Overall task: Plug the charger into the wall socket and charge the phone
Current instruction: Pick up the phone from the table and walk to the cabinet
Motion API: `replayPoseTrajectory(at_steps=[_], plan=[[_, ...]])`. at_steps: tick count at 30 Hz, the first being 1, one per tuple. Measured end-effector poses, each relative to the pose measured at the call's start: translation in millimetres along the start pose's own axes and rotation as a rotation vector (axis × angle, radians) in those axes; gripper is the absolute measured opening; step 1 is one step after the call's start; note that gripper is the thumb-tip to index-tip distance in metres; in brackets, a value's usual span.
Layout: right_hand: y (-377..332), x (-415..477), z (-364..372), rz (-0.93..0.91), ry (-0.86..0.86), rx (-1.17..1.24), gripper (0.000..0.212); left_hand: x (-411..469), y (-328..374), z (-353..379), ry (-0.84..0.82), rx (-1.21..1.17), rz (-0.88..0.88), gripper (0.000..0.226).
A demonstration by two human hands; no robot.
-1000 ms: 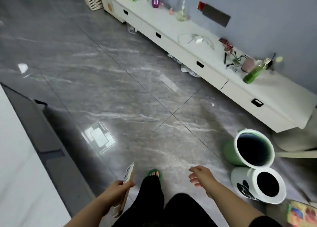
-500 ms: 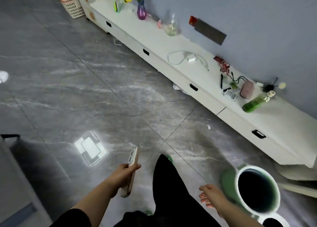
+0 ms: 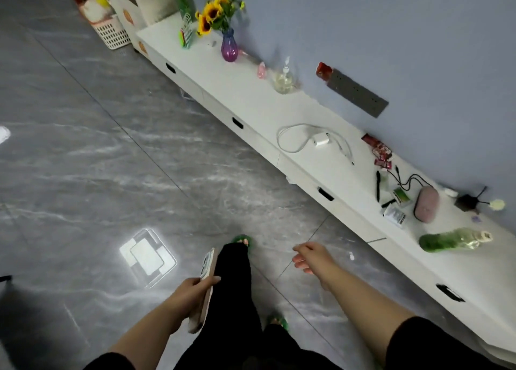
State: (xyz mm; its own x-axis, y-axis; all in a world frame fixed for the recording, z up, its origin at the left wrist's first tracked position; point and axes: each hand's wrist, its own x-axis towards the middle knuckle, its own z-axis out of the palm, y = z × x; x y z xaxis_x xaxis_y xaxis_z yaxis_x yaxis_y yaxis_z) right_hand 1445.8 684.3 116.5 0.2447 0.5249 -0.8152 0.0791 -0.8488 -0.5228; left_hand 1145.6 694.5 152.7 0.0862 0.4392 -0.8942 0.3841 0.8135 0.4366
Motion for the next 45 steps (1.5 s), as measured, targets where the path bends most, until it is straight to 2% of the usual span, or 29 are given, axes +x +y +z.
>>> replayPoseTrajectory(at_steps=[6, 11, 18, 23, 25, 28, 31, 34, 37, 40, 45], plan=[[-55.1, 44.0, -13.1, 0.103, 0.091, 0.046, 0.013, 61.1, 114.0, -29.4, -0.050, 0.081, 0.032, 0.019], [-69.5, 59.8, -40.1, 0.181, 0.158, 0.132, 0.017, 107.2, 206.9, -31.5, -0.123, 0.221, 0.068, 0.027], [-67.9, 88.3, -80.5, 0.333, 0.230, 0.301, 0.016, 173.6, 312.2, -7.1, -0.195, 0.384, 0.056, 0.047], [-107.7, 138.4, -103.7, 0.361, 0.207, 0.329, 0.018, 205.8, 378.5, 11.4, -0.150, 0.419, 0.036, 0.069], [-139.1, 159.9, -116.0, 0.337, 0.190, 0.334, 0.018, 220.0, 404.4, 17.7, -0.134, 0.421, 0.036, 0.061], [-194.5, 187.8, -134.5, 0.302, 0.141, 0.372, 0.018, 240.0, 440.4, 23.4, -0.130, 0.435, 0.057, 0.035], [-252.7, 211.1, -147.0, 0.244, 0.157, 0.341, 0.018, 257.3, 473.9, 23.5, -0.133, 0.433, 0.064, 0.025], [-298.2, 232.9, -151.6, 0.198, 0.207, 0.377, 0.021, 280.5, 505.1, 18.9, -0.160, 0.469, 0.061, 0.028], [-322.5, 257.4, -150.4, 0.230, 0.223, 0.464, 0.024, 312.8, 538.3, 19.8, -0.213, 0.549, 0.035, 0.038], [-325.4, 283.3, -141.5, 0.307, 0.291, 0.512, 0.023, 353.2, 567.8, 31.6, -0.242, 0.646, 0.024, 0.038], [-314.3, 327.5, -118.9, 0.437, 0.361, 0.539, 0.025, 408.7, 598.0, 66.7, -0.201, 0.798, 0.138, 0.033]])
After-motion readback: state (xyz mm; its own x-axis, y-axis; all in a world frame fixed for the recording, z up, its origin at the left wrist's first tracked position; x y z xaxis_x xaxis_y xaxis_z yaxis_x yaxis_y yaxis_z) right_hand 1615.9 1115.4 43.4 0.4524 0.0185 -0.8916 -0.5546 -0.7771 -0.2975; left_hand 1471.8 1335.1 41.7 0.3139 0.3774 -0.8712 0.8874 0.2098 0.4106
